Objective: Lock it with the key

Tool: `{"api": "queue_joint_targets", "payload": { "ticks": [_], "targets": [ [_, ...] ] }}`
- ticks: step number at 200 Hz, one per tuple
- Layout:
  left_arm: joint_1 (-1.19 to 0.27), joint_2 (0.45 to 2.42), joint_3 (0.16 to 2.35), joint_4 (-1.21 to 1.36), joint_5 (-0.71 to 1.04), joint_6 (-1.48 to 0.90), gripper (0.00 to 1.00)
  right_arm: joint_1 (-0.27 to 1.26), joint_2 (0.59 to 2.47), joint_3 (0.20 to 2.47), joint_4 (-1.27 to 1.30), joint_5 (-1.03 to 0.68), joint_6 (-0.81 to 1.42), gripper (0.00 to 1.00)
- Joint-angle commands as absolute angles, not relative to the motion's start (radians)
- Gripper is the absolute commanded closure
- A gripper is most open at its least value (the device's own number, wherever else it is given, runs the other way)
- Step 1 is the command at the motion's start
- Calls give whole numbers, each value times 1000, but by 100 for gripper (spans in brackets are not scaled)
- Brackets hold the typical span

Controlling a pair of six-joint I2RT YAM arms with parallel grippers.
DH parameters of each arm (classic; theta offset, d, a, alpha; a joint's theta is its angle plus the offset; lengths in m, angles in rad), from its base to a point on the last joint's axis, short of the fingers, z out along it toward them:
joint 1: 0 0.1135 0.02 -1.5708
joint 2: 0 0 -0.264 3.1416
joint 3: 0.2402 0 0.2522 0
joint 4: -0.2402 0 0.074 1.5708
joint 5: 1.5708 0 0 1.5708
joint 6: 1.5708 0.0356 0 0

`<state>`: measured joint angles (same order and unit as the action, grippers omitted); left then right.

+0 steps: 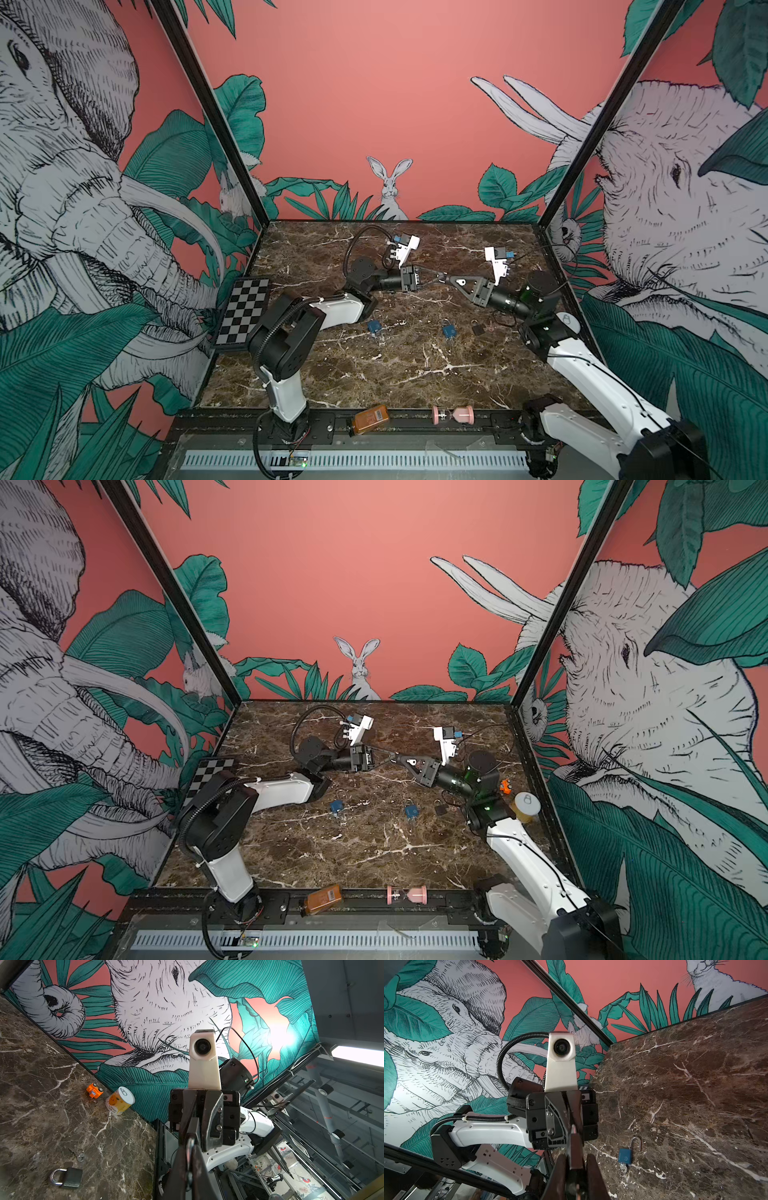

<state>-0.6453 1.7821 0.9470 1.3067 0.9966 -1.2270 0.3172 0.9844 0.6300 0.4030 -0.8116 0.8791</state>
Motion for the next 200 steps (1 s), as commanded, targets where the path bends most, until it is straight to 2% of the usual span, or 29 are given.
{"api": "queue_joint_targets", "payload": {
  "ticks": [1, 14, 40, 114, 200],
  "targets": [
    [-639, 1744, 963, 1351, 1047, -1229, 80, 306, 975, 635, 502, -845, 905, 100],
    [-639, 1734, 964, 1335, 1058, -1217, 67, 306, 980, 636, 508, -852, 906, 100],
    [-641, 1715, 963, 1279, 1070, -1182, 60, 306, 983, 642, 513, -858, 904, 100],
    [-651, 1733, 990, 1241, 1064, -1174, 61, 307, 1003, 649, 501, -890, 904, 100],
    [-677, 1758, 1008, 1243, 1082, -1200, 75, 307, 1003, 667, 439, -864, 850, 100]
  ]
}}
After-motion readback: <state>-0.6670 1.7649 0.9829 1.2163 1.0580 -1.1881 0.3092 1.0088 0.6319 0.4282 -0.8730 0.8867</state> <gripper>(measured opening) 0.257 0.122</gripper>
